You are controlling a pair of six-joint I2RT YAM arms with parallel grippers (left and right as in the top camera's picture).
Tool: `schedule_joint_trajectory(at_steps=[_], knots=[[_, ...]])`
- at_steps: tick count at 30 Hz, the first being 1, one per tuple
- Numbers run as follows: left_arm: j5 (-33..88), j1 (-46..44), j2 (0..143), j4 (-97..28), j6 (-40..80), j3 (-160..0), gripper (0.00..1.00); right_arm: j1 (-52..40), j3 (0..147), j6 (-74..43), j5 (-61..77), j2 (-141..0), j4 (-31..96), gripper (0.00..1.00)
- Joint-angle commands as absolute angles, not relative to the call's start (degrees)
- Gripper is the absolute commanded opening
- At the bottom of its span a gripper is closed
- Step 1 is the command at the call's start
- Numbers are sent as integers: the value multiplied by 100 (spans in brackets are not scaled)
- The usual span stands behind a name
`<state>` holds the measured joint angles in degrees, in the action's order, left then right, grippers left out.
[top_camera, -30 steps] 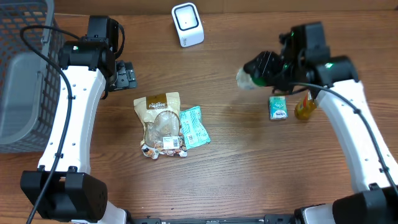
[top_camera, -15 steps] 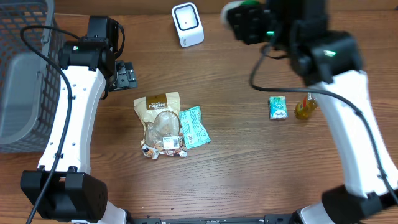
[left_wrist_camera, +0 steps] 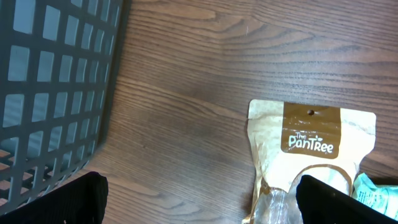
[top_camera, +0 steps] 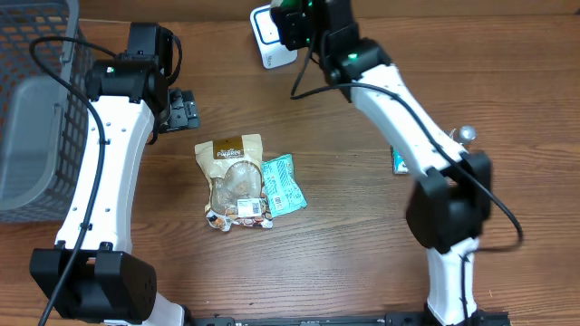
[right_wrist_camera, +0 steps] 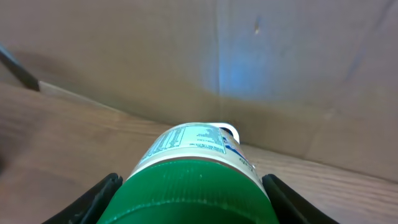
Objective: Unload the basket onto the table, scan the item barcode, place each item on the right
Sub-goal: 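Hold the jar in front of the scanner with the right gripper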
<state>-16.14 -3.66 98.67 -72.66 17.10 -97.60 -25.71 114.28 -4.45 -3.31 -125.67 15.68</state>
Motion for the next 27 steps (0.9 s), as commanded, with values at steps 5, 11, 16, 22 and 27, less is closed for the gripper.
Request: schedule_joint_trajectory(at_steps=[5, 11, 16, 22, 27], knots=[[-1688, -340, 9891, -7262, 1671, -9839, 100, -2536, 11456, -532, -443, -13662, -196, 4], [-1688, -340, 9891, -7262, 1671, -9839, 100, -2517, 11456, -574, -443, -14108, -1459, 6], [-1688, -340, 9891, -7262, 1671, -9839, 100, -2512, 11456, -572, -443, -14197, -1988, 5], [-1688, -340, 9891, -7262, 1671, -9839, 100, -2497, 11456, -574, -443, -14427, -2585, 6], [-1688, -340, 9891, -7262, 1671, -9839, 100, -2467, 11456, -572, -445, -14693, -2941, 4]])
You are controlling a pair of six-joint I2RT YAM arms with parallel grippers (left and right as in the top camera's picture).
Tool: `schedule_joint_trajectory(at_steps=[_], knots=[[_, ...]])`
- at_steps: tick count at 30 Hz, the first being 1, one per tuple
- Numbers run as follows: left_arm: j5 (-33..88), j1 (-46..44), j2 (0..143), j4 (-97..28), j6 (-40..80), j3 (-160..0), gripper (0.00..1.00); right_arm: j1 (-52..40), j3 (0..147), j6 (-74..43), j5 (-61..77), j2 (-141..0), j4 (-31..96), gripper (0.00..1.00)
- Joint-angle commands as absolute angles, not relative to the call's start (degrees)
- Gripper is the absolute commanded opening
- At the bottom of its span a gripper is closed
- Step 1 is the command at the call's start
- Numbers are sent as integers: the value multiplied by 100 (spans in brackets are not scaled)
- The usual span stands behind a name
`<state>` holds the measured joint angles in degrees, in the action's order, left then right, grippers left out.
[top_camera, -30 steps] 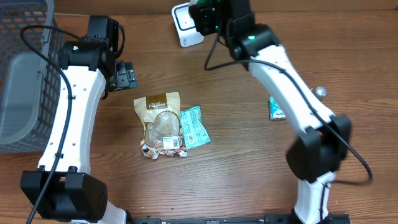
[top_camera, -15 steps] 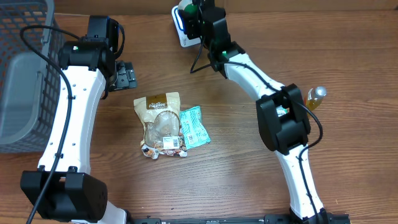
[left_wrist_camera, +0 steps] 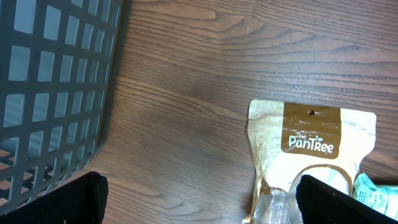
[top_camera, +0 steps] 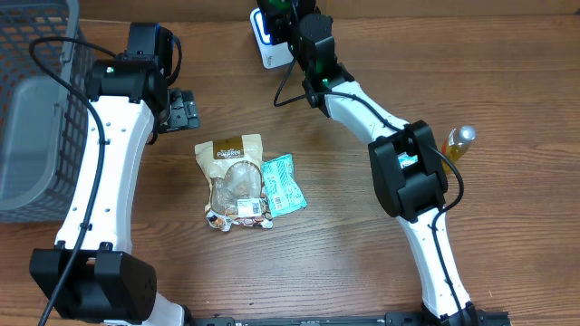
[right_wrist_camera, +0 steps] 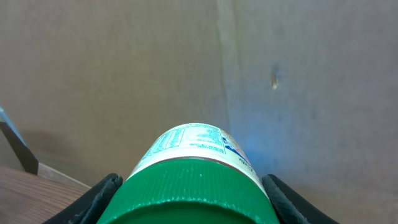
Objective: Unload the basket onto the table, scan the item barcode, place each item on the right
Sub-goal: 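Hold the jar in front of the scanner with the right gripper, then carry the jar back right and lower it onto the table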
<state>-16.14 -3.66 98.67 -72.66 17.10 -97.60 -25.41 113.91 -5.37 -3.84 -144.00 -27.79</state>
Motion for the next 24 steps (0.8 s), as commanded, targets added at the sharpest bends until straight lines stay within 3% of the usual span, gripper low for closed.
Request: schedule_joint_trajectory(at_steps=[1, 17, 24], knots=[[-1688, -340, 9891, -7262, 1671, -9839, 100, -2462, 11456, -574, -443, -14717, -2954, 4], [-1688, -340, 9891, -7262, 1671, -9839, 99, -2425, 11456, -587, -445, -14892, -3251, 4], [-1688, -340, 9891, -7262, 1671, -9839, 99, -2410, 11456, -250, -464, -13882, -2432, 4]])
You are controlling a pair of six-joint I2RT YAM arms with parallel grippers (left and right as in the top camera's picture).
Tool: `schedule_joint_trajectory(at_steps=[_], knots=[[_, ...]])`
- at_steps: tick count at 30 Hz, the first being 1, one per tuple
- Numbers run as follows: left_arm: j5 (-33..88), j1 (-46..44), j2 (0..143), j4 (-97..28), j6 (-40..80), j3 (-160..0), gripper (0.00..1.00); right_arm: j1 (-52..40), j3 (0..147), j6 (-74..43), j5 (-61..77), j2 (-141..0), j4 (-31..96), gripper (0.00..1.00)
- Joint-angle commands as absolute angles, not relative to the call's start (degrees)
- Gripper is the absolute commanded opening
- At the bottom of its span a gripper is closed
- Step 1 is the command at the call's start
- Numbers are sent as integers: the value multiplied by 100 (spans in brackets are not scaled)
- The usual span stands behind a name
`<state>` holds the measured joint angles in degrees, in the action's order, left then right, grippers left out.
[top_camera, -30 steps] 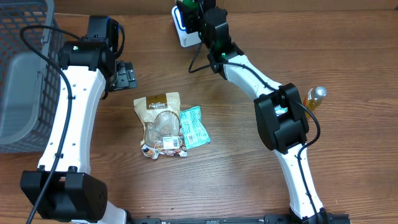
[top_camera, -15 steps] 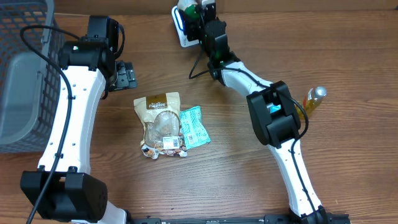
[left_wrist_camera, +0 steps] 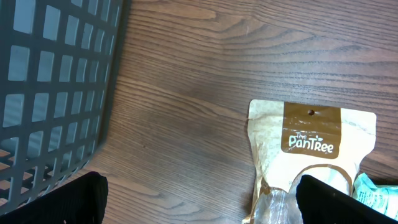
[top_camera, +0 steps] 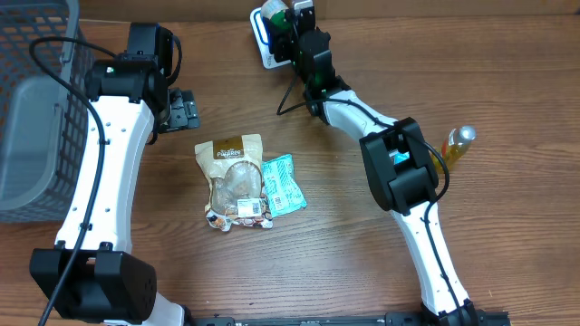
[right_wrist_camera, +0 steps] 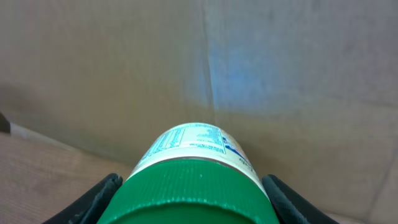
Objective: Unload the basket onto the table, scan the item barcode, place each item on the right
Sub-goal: 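Carry the jar back right and lower it onto the table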
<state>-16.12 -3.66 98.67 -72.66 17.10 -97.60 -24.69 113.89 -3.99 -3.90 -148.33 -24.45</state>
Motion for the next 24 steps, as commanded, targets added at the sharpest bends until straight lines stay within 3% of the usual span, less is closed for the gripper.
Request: schedule_joint_trajectory(at_steps=[1, 14, 21, 24], knots=[[-1688, -340, 9891, -7262, 1671, -9839, 100, -2410, 11456, -252, -460, -13598, -2167, 4], [-1688, -340, 9891, -7262, 1671, -9839, 100, -2075, 11456, -637, -462, -10523, 3607, 4], [-1688, -340, 9891, -7262, 1671, -9839, 100, -1531, 11417, -1269, -163, -10241, 6659, 4], [-1688, -340, 9891, -7262, 1671, -9839, 100, -1382, 11198, -1269, 148, -10289, 7404, 4]])
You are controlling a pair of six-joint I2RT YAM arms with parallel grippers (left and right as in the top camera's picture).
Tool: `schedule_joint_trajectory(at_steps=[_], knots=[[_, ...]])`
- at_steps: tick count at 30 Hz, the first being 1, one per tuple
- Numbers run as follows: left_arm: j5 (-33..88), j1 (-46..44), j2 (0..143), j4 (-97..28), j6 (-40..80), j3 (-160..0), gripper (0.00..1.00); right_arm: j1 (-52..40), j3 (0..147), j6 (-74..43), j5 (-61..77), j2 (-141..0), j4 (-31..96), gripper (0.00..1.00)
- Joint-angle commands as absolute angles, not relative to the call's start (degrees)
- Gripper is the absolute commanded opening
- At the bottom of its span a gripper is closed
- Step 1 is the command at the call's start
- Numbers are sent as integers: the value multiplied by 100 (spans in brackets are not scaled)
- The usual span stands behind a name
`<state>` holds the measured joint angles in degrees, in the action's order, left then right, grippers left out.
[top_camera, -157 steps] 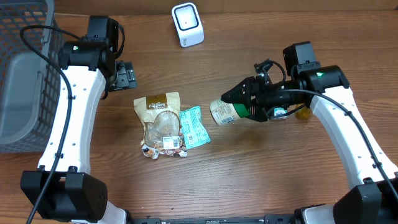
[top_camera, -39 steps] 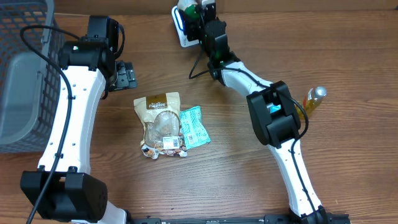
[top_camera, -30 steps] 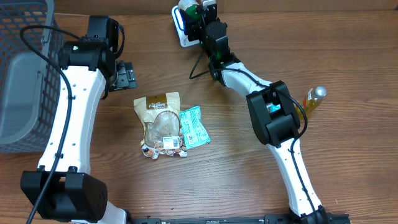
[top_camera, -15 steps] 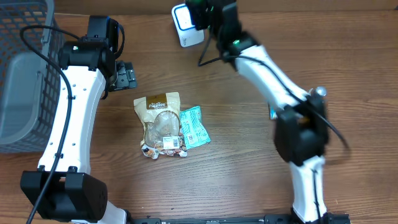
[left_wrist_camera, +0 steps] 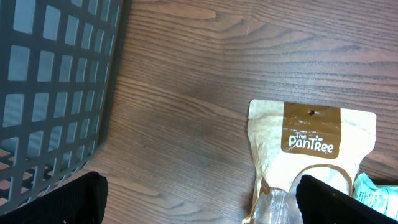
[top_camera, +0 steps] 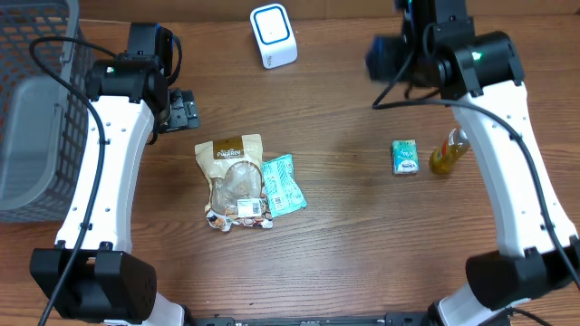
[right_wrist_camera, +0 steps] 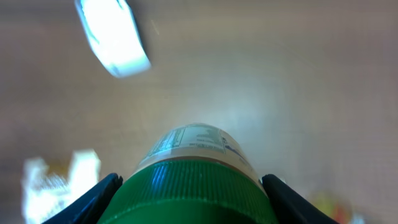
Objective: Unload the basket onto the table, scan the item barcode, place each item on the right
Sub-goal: 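Carry the jar back right and lower it onto the table, then release the jar and move the right gripper toward the mint-green wipes pack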
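A bottle with a green ribbed cap and a white printed label (right_wrist_camera: 198,168) fills the right wrist view, with my right gripper (right_wrist_camera: 196,202) shut on it. In the overhead view that gripper (top_camera: 388,56) is blurred, over the back of the table and well right of the white scanner (top_camera: 273,34). The scanner (right_wrist_camera: 114,36) shows blurred at the upper left of the wrist view, apart from the bottle. My left gripper (left_wrist_camera: 200,200) stands open above the table, left of a tan PanTree pouch (left_wrist_camera: 311,152).
A dark mesh basket (top_camera: 32,118) stands at the left edge. The tan pouch (top_camera: 236,177) and a teal packet (top_camera: 283,183) lie mid-table. A small teal box (top_camera: 405,157) and a yellow bottle (top_camera: 449,149) sit at the right, below my right arm.
My right gripper, still shut on the green-capped bottle, was at the scanner at the back and is now well to its right, facing down at the table. The left arm has not moved.
My right gripper held the green-capped bottle at the scanner at the table's back in all three earlier moments, facing the rear wall, where a bluish glow showed. Now it holds the bottle away to the right. The left gripper stayed open beside the pouch.
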<state>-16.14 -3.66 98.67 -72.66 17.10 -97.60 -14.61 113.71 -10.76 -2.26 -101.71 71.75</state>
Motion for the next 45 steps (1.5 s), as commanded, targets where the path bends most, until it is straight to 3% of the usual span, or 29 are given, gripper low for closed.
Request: schedule_joint_trajectory(at_steps=[1, 7, 15, 27, 30, 32, 34, 37, 41, 45], knots=[[-1688, -340, 9891, -7262, 1671, -9839, 100, -1352, 11072, -1267, 233, -10289, 7537, 4], [-1688, -340, 9891, -7262, 1671, -9839, 99, -1326, 9760, -1267, 261, -10289, 7596, 8], [-1688, -340, 9891, -7262, 1671, -9839, 100, -1326, 8272, -1334, 268, -10289, 6462, 9], [-1688, -340, 9891, -7262, 1671, -9839, 100, -1326, 7179, -1396, 266, -10289, 5356, 15], [-1688, -340, 9891, -7262, 1671, -9839, 99, -1326, 7168, -1396, 268, -10289, 5295, 24], [-1688, -340, 9891, -7262, 1671, -9839, 99, -1326, 7168, -1393, 268, -10289, 5282, 51], [-1688, -340, 9891, -7262, 1671, -9839, 100, -1326, 7168, -1393, 268, -10289, 5275, 55], [-1688, -340, 9891, -7262, 1671, -9839, 100, -1326, 7199, -1396, 270, -10287, 5280, 76], [-1688, -340, 9891, -7262, 1671, -9839, 100, -1326, 7491, -1398, 268, -10287, 5505, 93], [-1688, -340, 9891, -7262, 1671, -9839, 99, -1326, 8058, -1396, 268, -10287, 5911, 100]])
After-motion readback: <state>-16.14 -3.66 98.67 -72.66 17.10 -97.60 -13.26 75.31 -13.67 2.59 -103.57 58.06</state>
